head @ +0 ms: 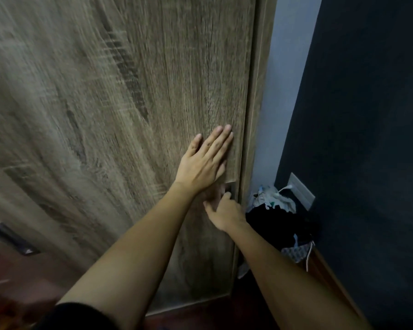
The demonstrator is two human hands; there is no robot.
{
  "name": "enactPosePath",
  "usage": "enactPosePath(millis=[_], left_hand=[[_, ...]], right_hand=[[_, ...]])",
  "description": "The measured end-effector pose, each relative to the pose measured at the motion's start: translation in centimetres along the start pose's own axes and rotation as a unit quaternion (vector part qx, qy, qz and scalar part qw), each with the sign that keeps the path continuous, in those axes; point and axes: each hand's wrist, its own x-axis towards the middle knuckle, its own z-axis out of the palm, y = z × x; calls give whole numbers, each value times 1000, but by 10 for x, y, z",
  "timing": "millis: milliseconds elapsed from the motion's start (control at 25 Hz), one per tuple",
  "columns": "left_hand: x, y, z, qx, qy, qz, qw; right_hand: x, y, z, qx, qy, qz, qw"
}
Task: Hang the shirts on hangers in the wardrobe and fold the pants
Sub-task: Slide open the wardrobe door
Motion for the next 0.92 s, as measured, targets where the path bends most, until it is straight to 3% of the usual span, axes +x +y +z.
enactPosePath(millis=[360, 920], left_hand=[[-31, -39, -3, 10, 28, 6, 1000], [-177, -205, -33, 52, -5, -18, 998]], right_hand=[[-12, -30, 22, -25, -27, -30, 999], [-64, -181, 154, -1, -86, -109, 990]])
